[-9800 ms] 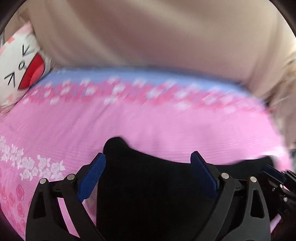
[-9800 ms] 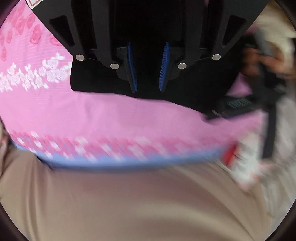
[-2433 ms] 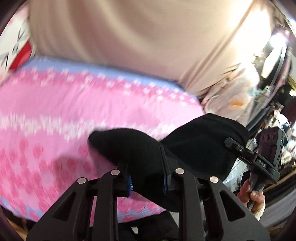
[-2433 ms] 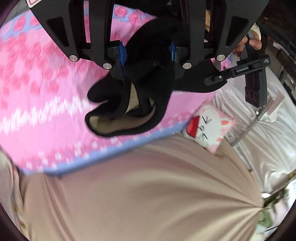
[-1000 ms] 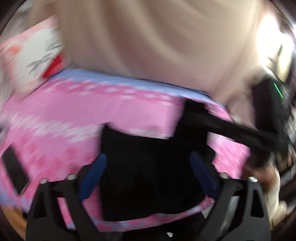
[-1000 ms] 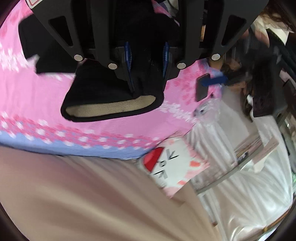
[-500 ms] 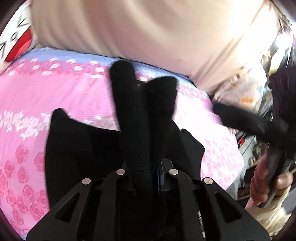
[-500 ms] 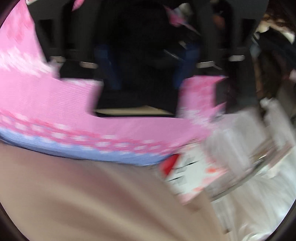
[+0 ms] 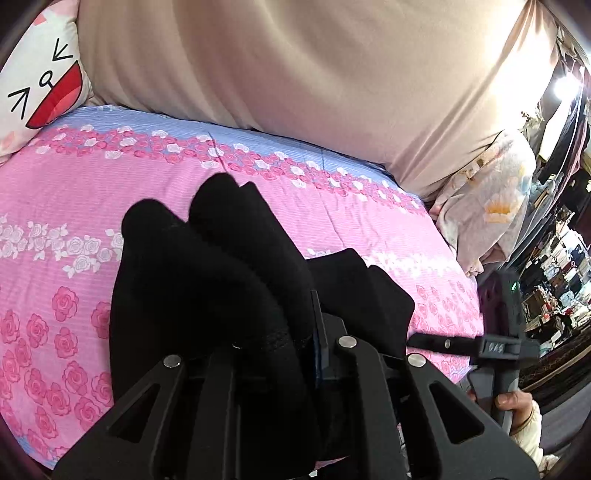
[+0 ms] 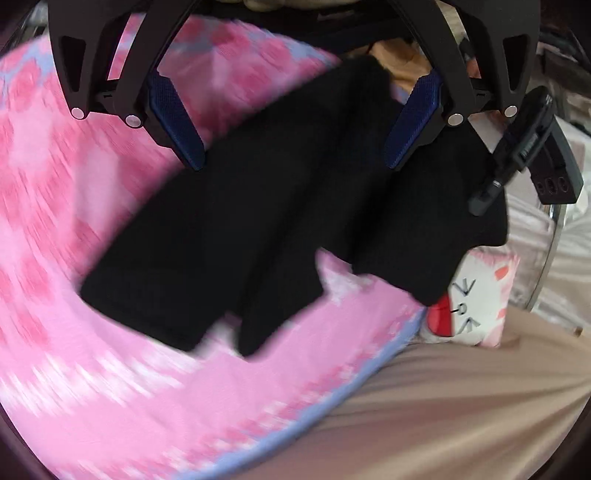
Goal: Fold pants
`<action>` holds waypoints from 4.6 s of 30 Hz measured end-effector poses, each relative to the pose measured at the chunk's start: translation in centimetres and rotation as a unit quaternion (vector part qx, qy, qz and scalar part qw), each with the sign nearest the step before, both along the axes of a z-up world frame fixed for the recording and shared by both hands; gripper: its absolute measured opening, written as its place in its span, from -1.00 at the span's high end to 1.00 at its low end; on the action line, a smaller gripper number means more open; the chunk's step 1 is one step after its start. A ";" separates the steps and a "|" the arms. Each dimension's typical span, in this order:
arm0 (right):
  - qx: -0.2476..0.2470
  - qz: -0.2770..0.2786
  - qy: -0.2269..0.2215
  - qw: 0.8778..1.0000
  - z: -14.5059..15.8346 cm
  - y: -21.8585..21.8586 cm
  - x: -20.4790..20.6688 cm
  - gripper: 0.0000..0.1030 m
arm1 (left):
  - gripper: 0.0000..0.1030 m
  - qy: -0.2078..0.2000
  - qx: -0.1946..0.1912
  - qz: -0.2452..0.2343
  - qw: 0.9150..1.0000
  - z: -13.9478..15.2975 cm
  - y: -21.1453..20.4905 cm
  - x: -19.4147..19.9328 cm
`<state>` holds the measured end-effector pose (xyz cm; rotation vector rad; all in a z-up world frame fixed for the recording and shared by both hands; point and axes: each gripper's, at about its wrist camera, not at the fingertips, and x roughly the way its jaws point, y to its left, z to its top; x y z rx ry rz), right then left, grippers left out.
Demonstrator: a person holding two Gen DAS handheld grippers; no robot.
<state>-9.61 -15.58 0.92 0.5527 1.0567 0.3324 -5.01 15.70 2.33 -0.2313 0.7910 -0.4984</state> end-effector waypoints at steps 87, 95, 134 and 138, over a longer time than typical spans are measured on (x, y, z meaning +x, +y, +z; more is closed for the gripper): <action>-0.063 -0.118 -0.032 0.990 1.1 -16.1 1.6 -0.78 | 0.71 -0.077 0.066 0.161 0.982 6.3 3.2 2.0; -0.195 -0.159 -0.040 0.967 2.2 -18.0 2.2 -0.78 | 0.68 0.016 0.107 0.300 0.948 2.8 10.6 1.9; -0.123 0.006 -0.056 0.991 3.4 -12.6 9.9 -0.78 | 0.59 0.145 0.149 0.330 0.921 2.8 20.5 -0.5; -0.229 -0.023 -0.067 0.971 4.3 -11.6 8.6 -0.78 | 0.54 0.136 0.162 0.321 0.923 3.2 20.8 -2.8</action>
